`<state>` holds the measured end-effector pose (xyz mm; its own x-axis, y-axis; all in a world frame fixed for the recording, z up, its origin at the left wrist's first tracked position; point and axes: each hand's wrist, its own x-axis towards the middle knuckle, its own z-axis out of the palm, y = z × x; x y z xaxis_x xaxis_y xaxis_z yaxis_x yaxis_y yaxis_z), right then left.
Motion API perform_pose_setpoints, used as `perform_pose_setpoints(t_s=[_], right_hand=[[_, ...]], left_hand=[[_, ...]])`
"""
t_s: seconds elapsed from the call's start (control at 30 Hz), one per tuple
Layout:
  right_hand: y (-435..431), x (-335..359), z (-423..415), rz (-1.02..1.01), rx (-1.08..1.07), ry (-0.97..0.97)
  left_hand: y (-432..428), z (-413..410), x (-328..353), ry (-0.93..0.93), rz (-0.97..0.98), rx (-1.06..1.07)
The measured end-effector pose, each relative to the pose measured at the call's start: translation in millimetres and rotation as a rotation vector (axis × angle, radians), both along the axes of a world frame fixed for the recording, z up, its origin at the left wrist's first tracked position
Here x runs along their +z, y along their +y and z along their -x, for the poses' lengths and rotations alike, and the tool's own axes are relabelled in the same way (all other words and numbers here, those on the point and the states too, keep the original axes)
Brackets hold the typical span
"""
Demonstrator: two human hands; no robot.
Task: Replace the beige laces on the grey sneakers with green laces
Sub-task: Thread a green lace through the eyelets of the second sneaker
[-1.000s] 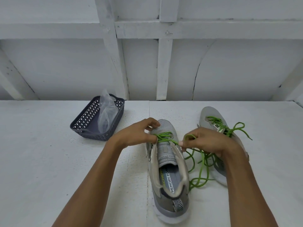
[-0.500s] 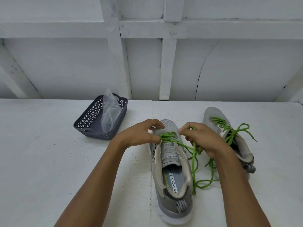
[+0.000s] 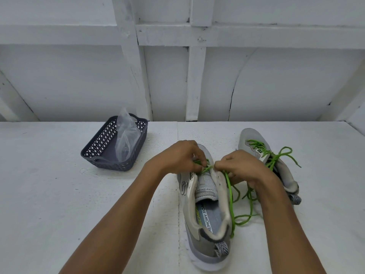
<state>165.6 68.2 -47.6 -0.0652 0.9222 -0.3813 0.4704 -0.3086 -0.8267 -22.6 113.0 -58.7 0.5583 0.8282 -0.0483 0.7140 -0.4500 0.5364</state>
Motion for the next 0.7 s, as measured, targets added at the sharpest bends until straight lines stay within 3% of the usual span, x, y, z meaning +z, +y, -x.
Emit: perform_pose_setpoints(t_s=[0.17, 0.4, 0.6, 0.7], right_hand=[[-1, -2, -4, 0.022, -0.002, 0.033], [-4, 2, -2, 0.011, 0.038, 0.065], [-1, -3, 0, -0.042, 0.107, 0.045], [-1, -4, 2, -0.022, 0.104, 0.026]], left_hand=[[3, -6, -2, 0.019, -0.059, -0.067], [2, -1, -15, -0.192, -0.062, 0.247], [5, 7, 0, -0.54, 0.425, 0.061], [7, 8, 7, -0.503, 0.439, 0.092]])
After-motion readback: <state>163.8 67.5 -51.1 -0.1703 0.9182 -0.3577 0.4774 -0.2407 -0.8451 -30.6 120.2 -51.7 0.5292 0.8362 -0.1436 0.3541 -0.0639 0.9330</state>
